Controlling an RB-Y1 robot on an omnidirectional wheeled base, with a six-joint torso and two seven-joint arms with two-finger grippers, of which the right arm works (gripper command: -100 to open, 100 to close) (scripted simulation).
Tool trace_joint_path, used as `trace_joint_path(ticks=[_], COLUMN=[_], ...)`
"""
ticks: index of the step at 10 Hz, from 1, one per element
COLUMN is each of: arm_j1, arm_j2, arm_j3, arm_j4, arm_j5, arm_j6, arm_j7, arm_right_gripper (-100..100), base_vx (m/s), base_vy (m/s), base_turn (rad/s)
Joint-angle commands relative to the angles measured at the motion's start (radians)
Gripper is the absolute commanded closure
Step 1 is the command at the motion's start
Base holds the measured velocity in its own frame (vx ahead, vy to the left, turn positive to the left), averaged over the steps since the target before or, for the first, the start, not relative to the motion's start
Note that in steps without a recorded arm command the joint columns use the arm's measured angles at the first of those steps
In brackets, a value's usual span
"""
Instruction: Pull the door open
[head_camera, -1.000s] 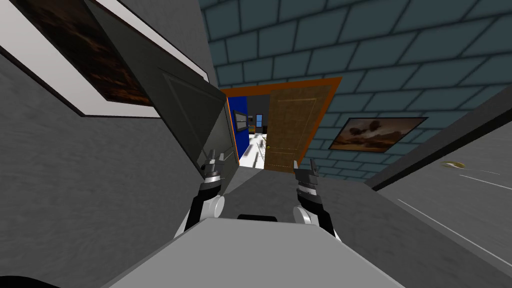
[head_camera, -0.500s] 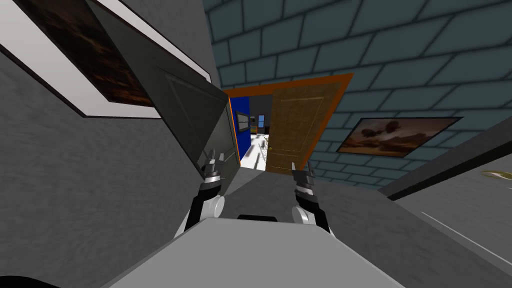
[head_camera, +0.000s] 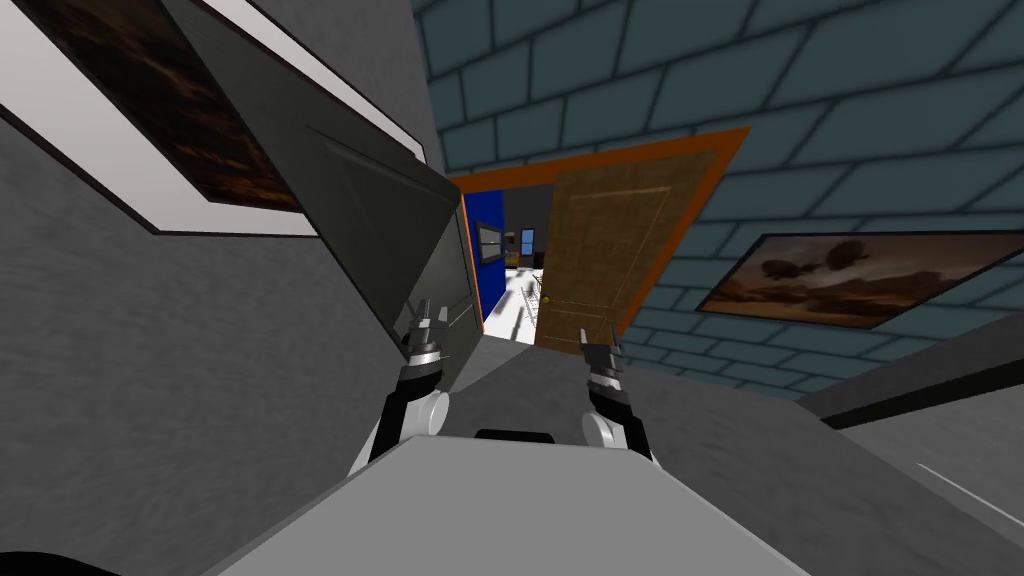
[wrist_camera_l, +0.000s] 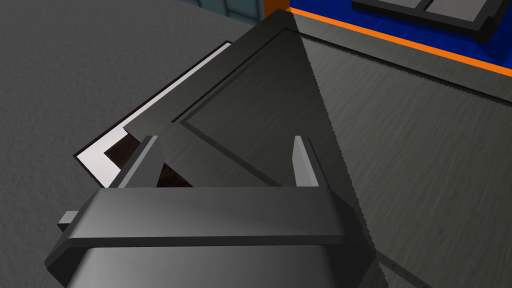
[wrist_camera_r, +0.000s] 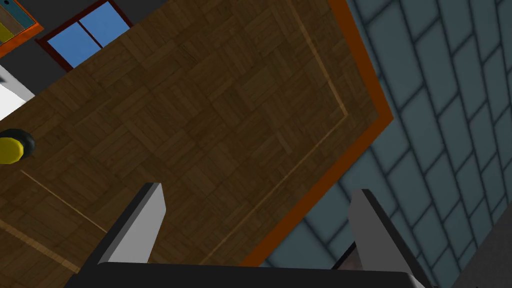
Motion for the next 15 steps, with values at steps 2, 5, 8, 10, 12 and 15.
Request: trace_joint_path(ticks=[2, 5, 8, 10, 12, 15], arm_j1=[-0.022, -0.047, -0.073, -0.090, -0.107, -0.134], arm_j2=[-0.009, -0.020, -0.030, -0.037, -0.043, -0.051], arm_j3=[0.002, 0.002, 0.003, 0.003, 0.004, 0.004], arm_j4=[0.062, 0.136, 0.211, 0.262, 0.313, 0.390], arm_j5=[-0.033, -0.073, -0.115, -0.143, -0.171, -0.213], arm_j6=[-0.012, -0.027, -0.041, -0.051, -0.061, -0.076], arm_j7=[-0.049, -0.109, -0.169, -0.210, -0.251, -0.313], arm_right_gripper=[-100, -100, -100, -100, -100, -100], base_vx=[0.099, 0.099, 0.103, 0.091, 0.092, 0.099], base_vy=[-0.009, -0.020, -0.022, -0.026, -0.017, -0.031], base_turn=[0.082, 0.103, 0.092, 0.090, 0.107, 0.102])
